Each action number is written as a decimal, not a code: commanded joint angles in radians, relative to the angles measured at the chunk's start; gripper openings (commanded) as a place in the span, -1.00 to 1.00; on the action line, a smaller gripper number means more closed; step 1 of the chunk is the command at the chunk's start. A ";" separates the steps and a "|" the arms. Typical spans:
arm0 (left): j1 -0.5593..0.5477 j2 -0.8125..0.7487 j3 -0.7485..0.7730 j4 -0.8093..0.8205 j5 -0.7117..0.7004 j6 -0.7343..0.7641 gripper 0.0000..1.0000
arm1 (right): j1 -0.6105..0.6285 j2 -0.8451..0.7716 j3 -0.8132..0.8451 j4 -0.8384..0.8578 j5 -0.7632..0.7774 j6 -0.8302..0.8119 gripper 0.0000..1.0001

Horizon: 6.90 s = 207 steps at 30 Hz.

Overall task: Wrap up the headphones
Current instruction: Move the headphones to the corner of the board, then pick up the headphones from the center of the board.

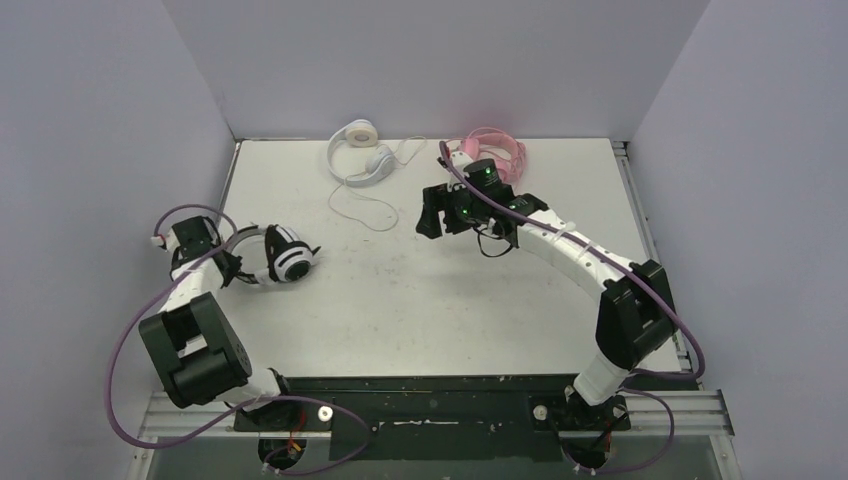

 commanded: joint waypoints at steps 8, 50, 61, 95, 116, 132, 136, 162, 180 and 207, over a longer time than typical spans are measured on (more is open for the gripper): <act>0.098 -0.004 0.064 -0.051 -0.076 0.016 -0.64 | -0.002 -0.125 -0.048 0.045 -0.052 0.029 0.48; -0.396 -0.301 0.121 -0.120 0.135 0.002 0.91 | -0.001 -0.416 -0.274 0.125 0.176 0.056 0.96; -0.663 -0.242 0.039 0.010 0.115 -0.005 0.75 | -0.001 -0.600 -0.451 0.147 0.318 0.111 1.00; -0.303 -0.127 0.078 0.023 0.188 0.025 -0.41 | -0.001 -0.739 -0.474 0.074 0.283 0.159 1.00; -0.527 -0.271 0.200 -0.310 0.182 0.133 0.95 | -0.001 -0.692 -0.385 -0.128 0.327 0.267 1.00; -0.693 -0.167 0.321 -0.334 0.098 0.037 0.95 | -0.001 -0.701 -0.366 -0.326 0.430 0.391 1.00; -0.665 -0.166 0.365 -0.356 0.071 0.103 0.95 | -0.001 -0.742 -0.403 -0.298 0.461 0.419 1.00; -0.606 -0.208 0.336 -0.384 0.056 0.271 0.95 | 0.000 -0.656 -0.351 -0.140 0.497 0.469 1.00; -0.589 0.253 0.653 -0.104 -0.026 -0.013 0.95 | -0.011 -0.313 -0.222 0.159 0.522 0.219 0.99; -0.516 1.163 1.702 -0.454 -0.181 -0.111 0.30 | 0.022 -0.439 -0.282 0.230 0.521 0.147 1.00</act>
